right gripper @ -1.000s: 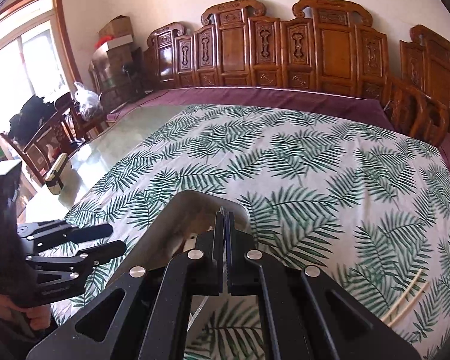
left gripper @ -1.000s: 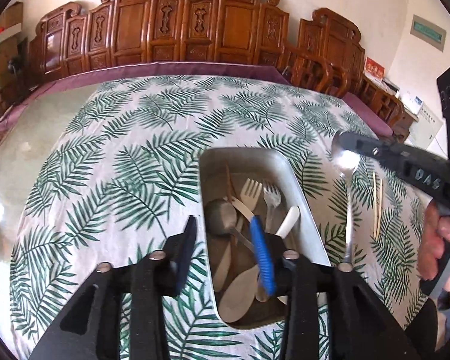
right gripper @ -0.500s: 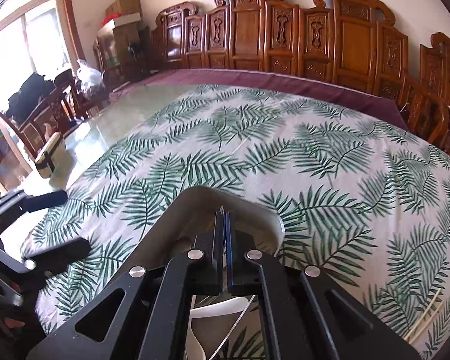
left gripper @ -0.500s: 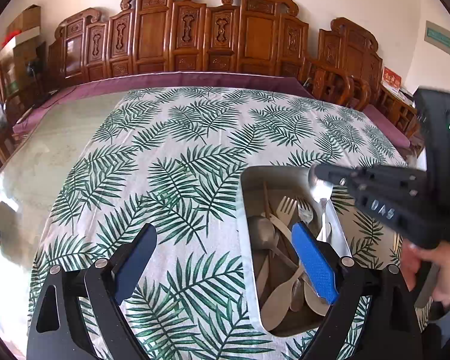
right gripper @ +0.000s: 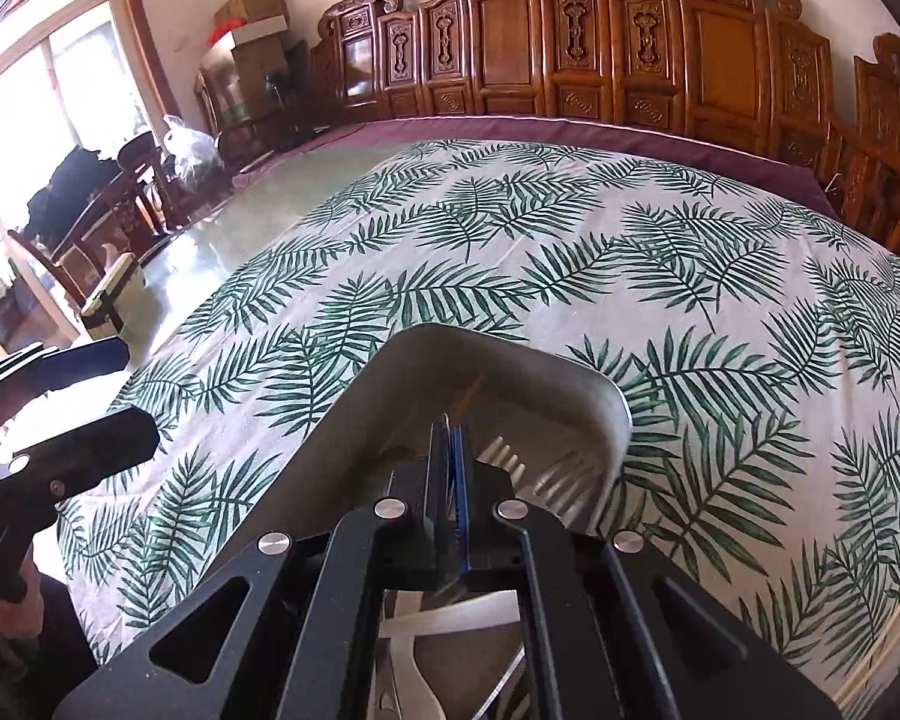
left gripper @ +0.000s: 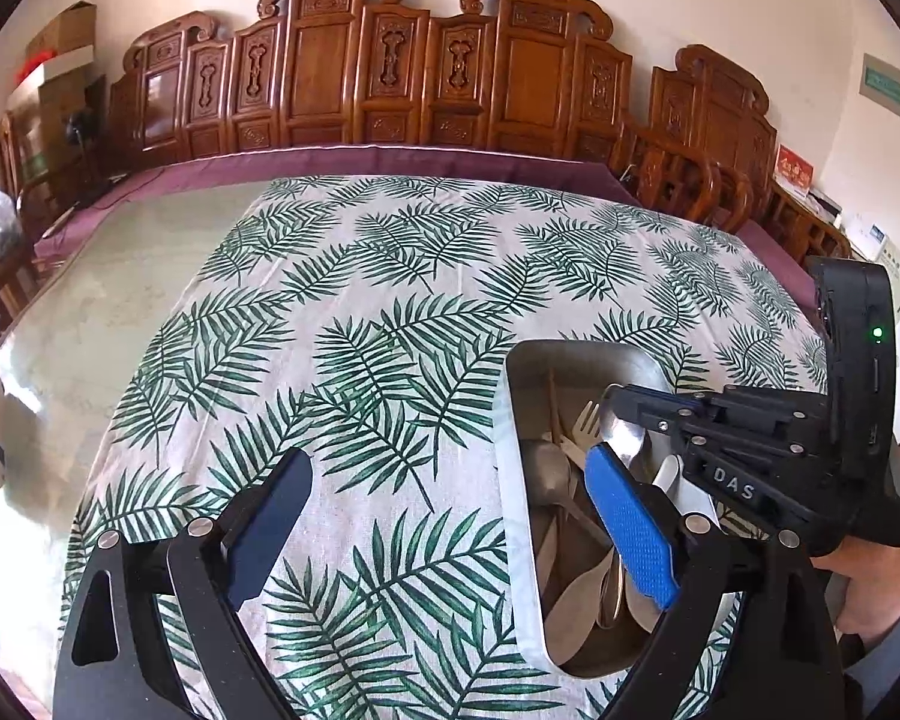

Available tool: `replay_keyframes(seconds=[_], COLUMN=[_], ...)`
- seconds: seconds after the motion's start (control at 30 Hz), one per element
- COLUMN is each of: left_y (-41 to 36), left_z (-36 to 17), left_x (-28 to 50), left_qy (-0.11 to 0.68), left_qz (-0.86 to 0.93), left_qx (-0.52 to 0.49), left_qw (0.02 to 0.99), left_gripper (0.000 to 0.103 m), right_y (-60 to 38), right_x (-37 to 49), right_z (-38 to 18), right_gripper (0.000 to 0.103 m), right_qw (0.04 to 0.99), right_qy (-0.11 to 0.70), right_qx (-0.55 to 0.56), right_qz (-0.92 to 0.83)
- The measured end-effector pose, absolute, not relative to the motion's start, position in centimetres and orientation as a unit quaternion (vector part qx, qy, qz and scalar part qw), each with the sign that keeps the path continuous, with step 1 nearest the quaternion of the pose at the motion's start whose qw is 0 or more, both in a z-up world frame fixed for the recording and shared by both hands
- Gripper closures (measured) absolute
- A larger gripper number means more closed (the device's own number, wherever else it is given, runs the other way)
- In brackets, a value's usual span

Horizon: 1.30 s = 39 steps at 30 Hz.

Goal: Organize utensils
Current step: 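Carry the metal spoon into the grey tray and open the right gripper, then move the right gripper to the wooden chopsticks and grasp one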

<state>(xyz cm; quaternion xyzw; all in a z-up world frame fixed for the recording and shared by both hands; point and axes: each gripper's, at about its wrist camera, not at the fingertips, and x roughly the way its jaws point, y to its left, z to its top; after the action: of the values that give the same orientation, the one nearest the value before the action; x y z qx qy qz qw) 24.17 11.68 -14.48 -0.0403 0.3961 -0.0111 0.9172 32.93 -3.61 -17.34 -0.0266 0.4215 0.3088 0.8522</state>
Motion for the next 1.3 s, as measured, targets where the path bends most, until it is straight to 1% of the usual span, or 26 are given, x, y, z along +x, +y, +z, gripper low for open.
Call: replay_keyframes(seconds=[0.33, 0.4, 0.47, 0.57, 0.6, 0.67, 0.8, 0.87, 0.9, 1.13, 1.2, 1.27, 1.3], left_y=[10.9, 10.4, 9.9, 8.7, 8.4, 7.6, 5.5, 4.2, 3.8, 0.1, -0.5, -1.3, -1.7], left_z=[-14.3, -14.2, -14.0, -13.8, -13.7, -13.6, -13.5, -13.6, -13.6, -14.1, -14.1, -14.1, -14.1], left_x=[23.8, 23.7, 23.5, 23.0, 22.9, 22.5, 21.8, 21.4, 21.3, 20.5, 20.5, 20.3, 20.2], left_qy=[0.393, 0.392, 0.389, 0.386, 0.385, 0.383, 0.380, 0.379, 0.379, 0.375, 0.376, 0.377, 0.377], left_qz=[-0.018, -0.024, -0.029, -0.040, -0.043, -0.051, -0.070, -0.083, -0.087, -0.121, -0.126, -0.135, -0.138], left_qx=[-0.036, -0.033, -0.030, -0.024, -0.023, -0.018, -0.008, 0.000, 0.002, 0.018, 0.017, 0.017, 0.018], left_qw=[0.919, 0.919, 0.920, 0.921, 0.922, 0.922, 0.922, 0.922, 0.922, 0.919, 0.918, 0.916, 0.916], left_gripper=[0.014, 0.014, 0.014, 0.014, 0.014, 0.014, 0.014, 0.014, 0.014, 0.014, 0.014, 0.014, 0.014], right_y=[-6.8, -7.9, -9.4, -11.8, -12.5, -14.2, -17.6, -19.6, -20.4, -26.7, -27.8, -28.8, -29.2], right_x=[31.8, 31.3, 30.4, 28.9, 28.5, 27.5, 25.8, 25.4, 25.3, 25.9, 26.4, 27.1, 27.4], right_z=[-14.2, -13.6, -12.9, -12.1, -11.9, -11.7, -12.0, -12.4, -12.6, -15.6, -16.9, -18.3, -18.9], right_gripper=[0.095, 0.092, 0.079, 0.067, 0.065, 0.052, 0.038, 0.028, 0.026, 0.026, 0.031, 0.042, 0.043], right_qw=[0.866, 0.870, 0.877, 0.886, 0.888, 0.892, 0.899, 0.901, 0.902, 0.895, 0.888, 0.880, 0.875], right_qy=[0.396, 0.392, 0.387, 0.381, 0.380, 0.382, 0.386, 0.392, 0.395, 0.435, 0.452, 0.471, 0.480], right_qx=[-0.021, -0.020, -0.018, -0.015, -0.013, -0.011, -0.024, -0.025, -0.023, -0.018, -0.012, -0.001, 0.004], right_qz=[0.304, 0.297, 0.284, 0.264, 0.258, 0.243, 0.203, 0.182, 0.175, 0.100, 0.084, 0.067, 0.061])
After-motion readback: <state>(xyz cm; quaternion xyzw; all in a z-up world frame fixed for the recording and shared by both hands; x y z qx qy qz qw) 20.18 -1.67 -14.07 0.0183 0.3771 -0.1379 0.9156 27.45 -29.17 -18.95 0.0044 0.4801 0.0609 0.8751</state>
